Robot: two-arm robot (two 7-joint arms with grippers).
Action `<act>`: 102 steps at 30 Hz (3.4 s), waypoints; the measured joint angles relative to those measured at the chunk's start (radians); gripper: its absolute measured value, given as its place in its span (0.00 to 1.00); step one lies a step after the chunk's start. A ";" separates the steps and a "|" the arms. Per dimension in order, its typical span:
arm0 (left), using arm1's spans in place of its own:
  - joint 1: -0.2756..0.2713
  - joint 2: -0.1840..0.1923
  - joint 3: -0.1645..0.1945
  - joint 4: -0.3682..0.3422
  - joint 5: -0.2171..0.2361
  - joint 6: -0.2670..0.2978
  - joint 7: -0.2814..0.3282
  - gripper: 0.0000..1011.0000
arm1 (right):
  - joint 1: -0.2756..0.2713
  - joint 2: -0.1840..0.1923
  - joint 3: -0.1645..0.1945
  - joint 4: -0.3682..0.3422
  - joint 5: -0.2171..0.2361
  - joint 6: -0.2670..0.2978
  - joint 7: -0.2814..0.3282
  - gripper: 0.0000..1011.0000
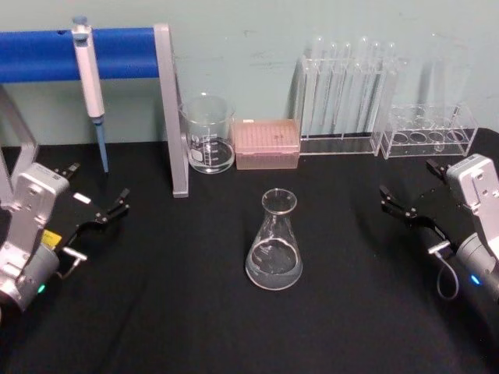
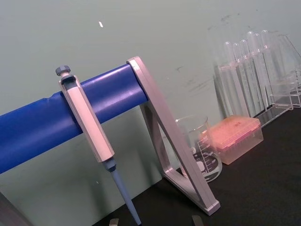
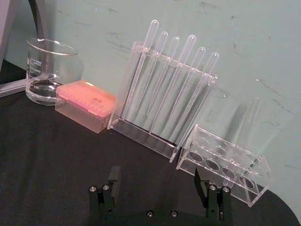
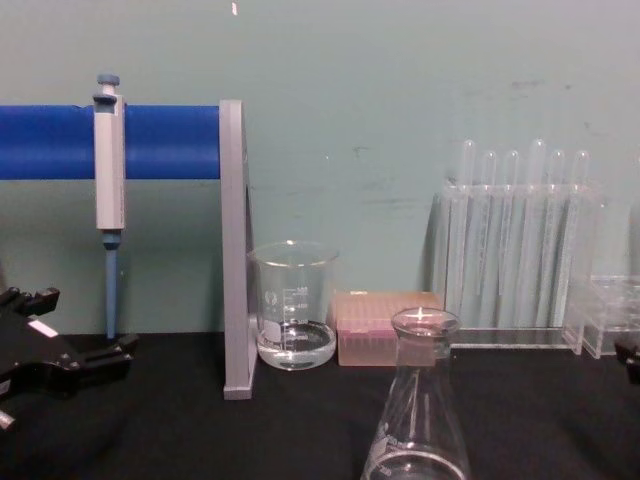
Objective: Grasp the erlenmeyer flask with one hand, shake it three times, then place it back.
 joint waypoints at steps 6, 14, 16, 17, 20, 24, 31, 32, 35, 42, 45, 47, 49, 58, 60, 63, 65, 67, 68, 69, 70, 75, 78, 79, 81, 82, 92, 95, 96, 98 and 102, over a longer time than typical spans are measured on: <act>0.000 0.000 0.000 0.000 0.000 0.000 0.000 0.99 | 0.000 0.000 0.000 0.000 0.000 0.000 0.000 0.99; 0.000 0.000 0.000 0.000 0.000 0.000 0.000 0.99 | 0.000 0.000 0.000 0.000 0.000 0.000 0.000 0.99; 0.000 0.000 0.000 0.000 0.000 0.000 0.000 0.99 | 0.000 0.000 0.000 0.000 0.000 0.000 0.000 0.99; 0.000 0.000 0.000 0.000 0.000 0.000 0.000 0.99 | 0.000 0.000 0.000 0.000 0.000 0.000 0.000 0.99; 0.000 0.000 0.000 0.000 0.000 0.000 0.000 0.99 | 0.000 0.000 0.000 0.000 0.000 0.000 0.000 0.99; 0.000 0.000 0.000 0.000 0.000 0.000 0.000 0.99 | 0.000 0.000 0.000 0.000 0.000 0.000 0.000 0.99; 0.000 0.000 0.000 0.000 0.000 0.000 0.000 0.99 | -0.002 0.000 0.008 0.000 0.003 0.000 0.018 0.99; 0.000 0.000 0.000 0.000 0.000 0.000 0.000 0.99 | -0.005 0.003 0.015 -0.002 0.012 0.002 0.034 0.99; 0.000 0.000 0.000 0.000 0.000 0.000 0.000 0.99 | -0.012 0.010 0.029 -0.013 0.037 0.009 0.073 0.99; 0.000 0.000 0.000 0.000 0.000 0.000 0.000 0.99 | -0.035 0.032 0.058 -0.045 0.089 0.014 0.155 0.99; 0.000 0.000 0.000 0.000 0.000 0.000 0.000 0.99 | -0.050 0.048 0.071 -0.067 0.117 0.007 0.214 0.99; 0.000 0.000 0.000 0.000 0.000 0.000 0.000 0.99 | -0.059 0.057 0.078 -0.082 0.134 0.002 0.250 0.99; 0.000 0.000 0.000 0.000 0.000 0.000 0.000 0.99 | -0.065 0.061 0.082 -0.090 0.146 -0.003 0.274 0.99; 0.000 0.000 0.000 0.000 0.000 0.000 0.000 0.99 | -0.079 0.080 0.093 -0.127 0.192 -0.032 0.414 0.99; 0.000 0.000 0.000 0.000 0.000 0.000 0.000 0.99 | -0.078 0.081 0.093 -0.129 0.196 -0.037 0.436 0.99; 0.000 0.000 0.000 0.000 0.000 0.000 0.000 0.99 | -0.070 0.081 0.088 -0.131 0.202 -0.043 0.479 0.99; 0.000 0.000 0.000 0.000 0.000 0.000 0.000 0.99 | -0.064 0.077 0.083 -0.131 0.203 -0.047 0.508 0.99; 0.000 0.000 0.000 0.000 0.000 0.000 0.000 0.99 | -0.059 0.074 0.080 -0.130 0.205 -0.049 0.528 0.99; 0.000 0.000 0.000 0.000 0.000 0.000 0.000 0.99 | -0.053 0.071 0.077 -0.127 0.207 -0.051 0.548 0.99; 0.000 0.000 0.000 0.000 0.000 0.000 0.000 0.99 | -0.050 0.069 0.075 -0.125 0.208 -0.051 0.557 0.99; 0.000 0.000 0.000 0.000 0.000 0.000 0.000 0.99 | -0.044 0.064 0.072 -0.121 0.211 -0.052 0.577 0.99; 0.000 0.000 0.000 0.000 0.000 0.000 0.000 0.99 | -0.029 0.050 0.064 -0.106 0.218 -0.052 0.627 0.99; 0.000 0.000 0.000 0.000 0.000 0.000 0.000 0.99 | -0.016 0.037 0.058 -0.093 0.222 -0.051 0.657 0.99; 0.000 0.000 0.000 0.000 0.000 0.000 0.000 0.99 | -0.012 0.032 0.056 -0.089 0.223 -0.050 0.666 0.99; 0.000 0.000 0.000 0.000 0.000 0.000 0.000 0.99 | -0.001 0.022 0.050 -0.076 0.226 -0.048 0.687 0.99; 0.000 0.000 0.000 0.000 0.000 0.000 0.000 0.99 | 0.003 0.019 0.047 -0.072 0.227 -0.047 0.694 0.99; 0.000 0.000 0.000 0.000 0.000 0.000 0.000 0.99 | 0.063 -0.023 0.010 -0.009 0.240 -0.040 0.761 0.99; 0.000 0.000 0.000 0.000 0.000 0.000 0.000 0.99 | 0.078 -0.032 0.000 0.007 0.244 -0.038 0.773 0.99; 0.000 0.000 0.000 0.000 0.000 0.000 0.000 0.99 | 0.088 -0.038 -0.006 0.019 0.246 -0.036 0.781 0.99; 0.000 0.000 0.000 0.000 0.000 0.000 0.000 0.99 | 0.097 -0.044 -0.012 0.028 0.250 -0.034 0.787 0.99; 0.000 0.000 0.000 0.000 0.000 0.000 0.000 0.99 | 0.119 -0.058 -0.026 0.055 0.257 -0.031 0.803 0.99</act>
